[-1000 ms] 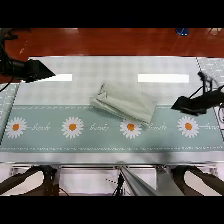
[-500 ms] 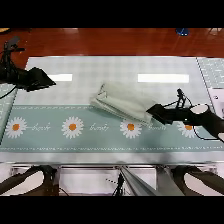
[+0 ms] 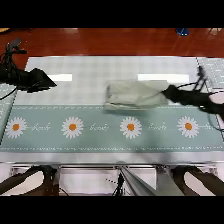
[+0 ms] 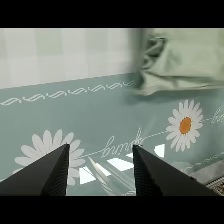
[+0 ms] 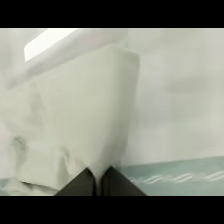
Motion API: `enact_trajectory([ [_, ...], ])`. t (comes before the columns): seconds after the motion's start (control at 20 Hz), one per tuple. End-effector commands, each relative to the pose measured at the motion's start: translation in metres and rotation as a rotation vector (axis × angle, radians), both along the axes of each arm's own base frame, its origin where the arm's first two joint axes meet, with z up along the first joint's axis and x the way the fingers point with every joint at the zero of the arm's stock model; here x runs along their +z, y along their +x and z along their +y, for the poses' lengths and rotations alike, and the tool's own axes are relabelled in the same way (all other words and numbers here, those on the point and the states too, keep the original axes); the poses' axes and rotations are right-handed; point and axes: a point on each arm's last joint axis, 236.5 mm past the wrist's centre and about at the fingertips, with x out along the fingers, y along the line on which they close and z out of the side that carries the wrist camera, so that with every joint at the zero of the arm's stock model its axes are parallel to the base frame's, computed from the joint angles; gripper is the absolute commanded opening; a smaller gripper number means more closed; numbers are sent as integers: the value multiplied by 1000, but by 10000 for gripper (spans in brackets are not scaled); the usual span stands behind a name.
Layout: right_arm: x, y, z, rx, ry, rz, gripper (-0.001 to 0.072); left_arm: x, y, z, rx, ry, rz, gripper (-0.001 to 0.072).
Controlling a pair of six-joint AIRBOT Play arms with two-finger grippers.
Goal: Fold the shirts.
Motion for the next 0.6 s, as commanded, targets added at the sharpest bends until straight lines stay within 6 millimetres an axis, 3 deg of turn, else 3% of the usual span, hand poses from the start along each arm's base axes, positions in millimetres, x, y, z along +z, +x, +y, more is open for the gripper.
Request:
enact_trajectory([
  [0.0,70,-35,-99,-109,-242,5,26,0,4,0,8,2,-13,465],
  [0.15,107,-94,-180,-300,-413,99,26,2,13,3,31,6,-45,465],
  [0.2,112,-110,-193,-360,-421,125,25,3,15,4,37,7,-54,465],
  [0.4,83,-193,-217,-424,-451,440,25,6,26,7,66,14,-96,465],
  [0.55,74,-255,-236,-496,-512,675,25,10,42,13,106,24,-159,465],
])
